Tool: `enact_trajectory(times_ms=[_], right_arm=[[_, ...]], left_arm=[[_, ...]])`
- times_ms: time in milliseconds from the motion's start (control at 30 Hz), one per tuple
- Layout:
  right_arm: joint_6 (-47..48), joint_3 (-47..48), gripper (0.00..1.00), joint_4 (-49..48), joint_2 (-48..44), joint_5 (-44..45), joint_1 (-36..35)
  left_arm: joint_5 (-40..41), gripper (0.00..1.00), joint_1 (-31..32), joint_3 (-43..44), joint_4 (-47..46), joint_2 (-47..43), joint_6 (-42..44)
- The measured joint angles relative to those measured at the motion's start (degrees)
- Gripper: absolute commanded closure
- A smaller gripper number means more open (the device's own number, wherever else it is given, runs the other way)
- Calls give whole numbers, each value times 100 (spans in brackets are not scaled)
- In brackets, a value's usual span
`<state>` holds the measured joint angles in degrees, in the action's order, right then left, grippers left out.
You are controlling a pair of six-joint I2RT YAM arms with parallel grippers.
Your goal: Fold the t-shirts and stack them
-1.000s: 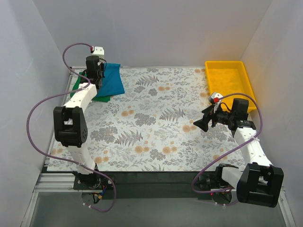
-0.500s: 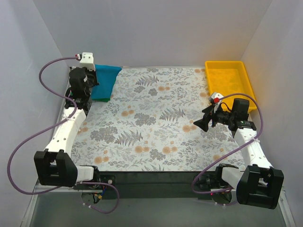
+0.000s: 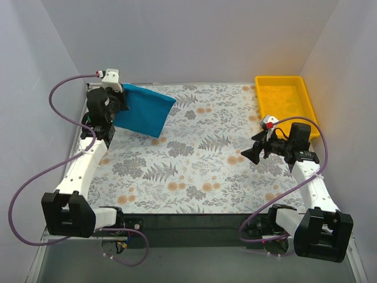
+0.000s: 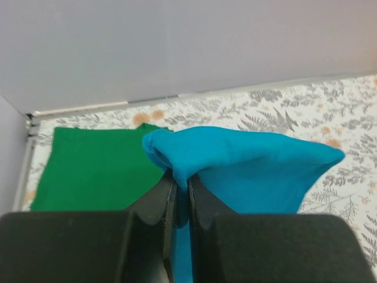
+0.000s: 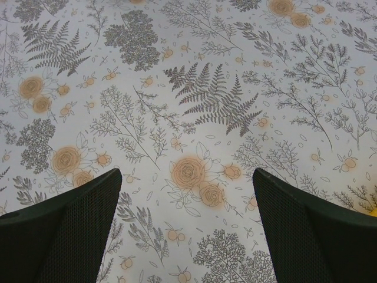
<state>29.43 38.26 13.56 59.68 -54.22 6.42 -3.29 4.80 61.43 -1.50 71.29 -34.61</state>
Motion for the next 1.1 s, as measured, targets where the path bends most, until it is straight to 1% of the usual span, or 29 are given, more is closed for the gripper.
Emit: enact_trajectory(times_ms=[200, 333, 500, 733, 933, 1100], right_arm=[[20, 0, 2, 0, -4, 0, 0], [37, 0, 2, 0, -7, 0, 0], [39, 0, 2, 0, -7, -2, 0], [39, 0, 2, 0, -9, -4, 0], [39, 0, 2, 0, -9, -24, 0], [39, 0, 2, 0, -7, -42, 0]], left_arm=[[-459, 100, 0, 129, 129, 1252, -173], [-387, 100, -2, 114, 376, 1891, -208], [57, 100, -11, 177, 437, 2085, -197], [734, 100, -17, 960, 431, 2406, -160], [1172, 100, -59, 1333, 372, 2599, -72], [1469, 100, -203, 1655, 275, 3084, 13]])
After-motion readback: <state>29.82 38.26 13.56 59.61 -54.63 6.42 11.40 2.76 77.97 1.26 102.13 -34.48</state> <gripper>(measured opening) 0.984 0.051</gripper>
